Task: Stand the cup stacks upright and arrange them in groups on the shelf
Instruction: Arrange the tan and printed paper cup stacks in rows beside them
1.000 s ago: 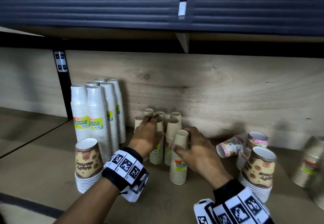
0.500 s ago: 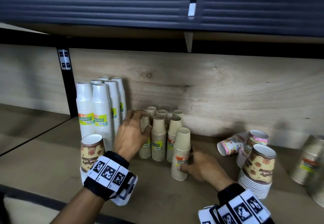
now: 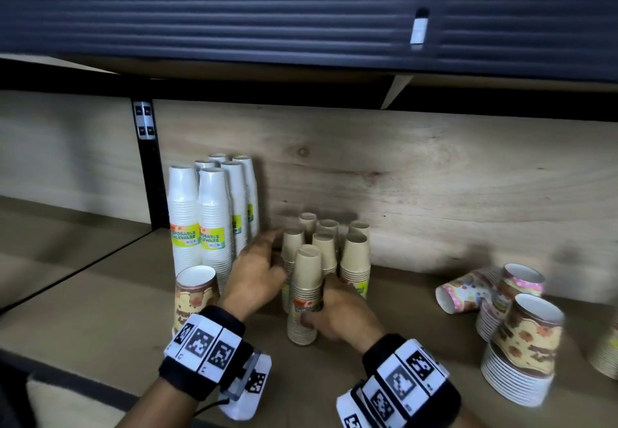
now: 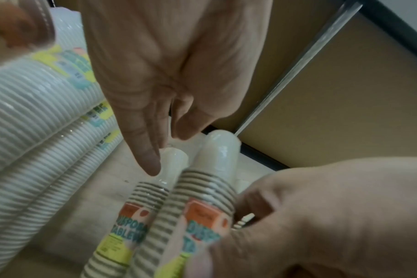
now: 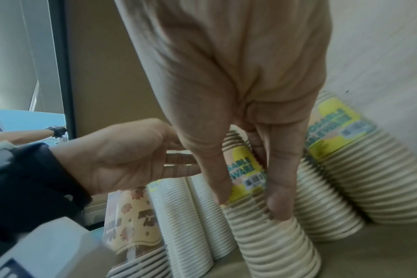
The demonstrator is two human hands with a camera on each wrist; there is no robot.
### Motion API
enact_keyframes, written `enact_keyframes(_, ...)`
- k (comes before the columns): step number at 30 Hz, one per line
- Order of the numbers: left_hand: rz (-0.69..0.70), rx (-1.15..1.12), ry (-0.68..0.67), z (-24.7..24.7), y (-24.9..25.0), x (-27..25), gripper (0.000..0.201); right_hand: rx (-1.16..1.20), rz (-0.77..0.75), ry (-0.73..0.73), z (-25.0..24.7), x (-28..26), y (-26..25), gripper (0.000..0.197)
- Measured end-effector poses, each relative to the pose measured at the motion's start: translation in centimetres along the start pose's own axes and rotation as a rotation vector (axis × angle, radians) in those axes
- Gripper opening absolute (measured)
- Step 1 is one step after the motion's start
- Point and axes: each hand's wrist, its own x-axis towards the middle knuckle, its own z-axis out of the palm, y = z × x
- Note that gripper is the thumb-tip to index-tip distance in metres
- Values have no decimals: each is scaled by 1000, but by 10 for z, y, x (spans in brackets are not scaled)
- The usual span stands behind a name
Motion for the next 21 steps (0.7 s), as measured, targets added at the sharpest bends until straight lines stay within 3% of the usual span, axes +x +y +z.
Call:
enact_keyframes(6, -28, -100, -18, -7, 3, -11, 51, 43, -5, 30, 10, 10, -14, 65)
enact_keyframes(12, -27, -31, -8, -17, -4, -8, 31, -4, -13, 12, 13, 10, -12, 59)
enact_keyframes(21, -77, 112, -51, -22, 3, -14, 37, -27, 69, -99, -11, -13, 26, 56)
